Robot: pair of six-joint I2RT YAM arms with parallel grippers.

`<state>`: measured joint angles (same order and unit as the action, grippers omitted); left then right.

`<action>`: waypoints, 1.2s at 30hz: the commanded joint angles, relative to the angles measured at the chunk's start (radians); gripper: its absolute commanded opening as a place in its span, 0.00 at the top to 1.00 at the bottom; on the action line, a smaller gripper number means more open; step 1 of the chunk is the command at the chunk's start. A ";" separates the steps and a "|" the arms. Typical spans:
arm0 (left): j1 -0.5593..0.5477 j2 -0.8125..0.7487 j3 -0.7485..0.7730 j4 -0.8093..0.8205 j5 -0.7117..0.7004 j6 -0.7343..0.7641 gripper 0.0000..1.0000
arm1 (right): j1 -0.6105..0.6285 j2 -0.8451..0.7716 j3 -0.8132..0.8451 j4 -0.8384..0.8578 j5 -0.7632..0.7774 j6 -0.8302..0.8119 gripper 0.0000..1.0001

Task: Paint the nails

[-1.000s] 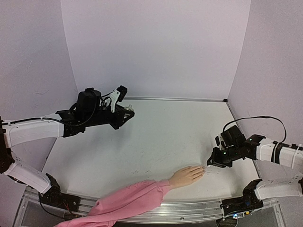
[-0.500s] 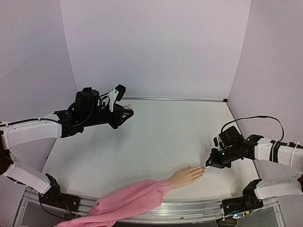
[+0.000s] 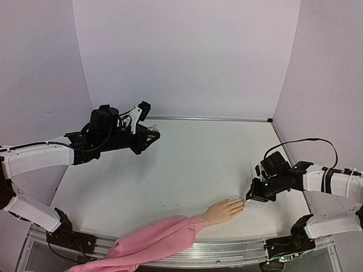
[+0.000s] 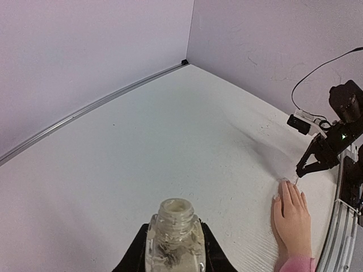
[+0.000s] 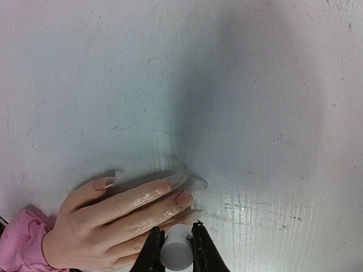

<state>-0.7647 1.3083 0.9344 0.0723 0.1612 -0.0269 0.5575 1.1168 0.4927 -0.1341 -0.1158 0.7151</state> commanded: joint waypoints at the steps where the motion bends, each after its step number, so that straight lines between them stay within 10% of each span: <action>1: 0.004 -0.030 0.004 0.067 -0.009 -0.001 1.00 | 0.009 0.014 0.015 -0.028 0.018 0.006 1.00; 36: 0.005 -0.008 0.025 0.067 -0.009 0.007 1.00 | 0.015 0.049 0.029 -0.037 0.083 0.032 1.00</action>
<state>-0.7647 1.3098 0.9344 0.0723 0.1608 -0.0261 0.5682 1.1603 0.4927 -0.1417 -0.0574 0.7341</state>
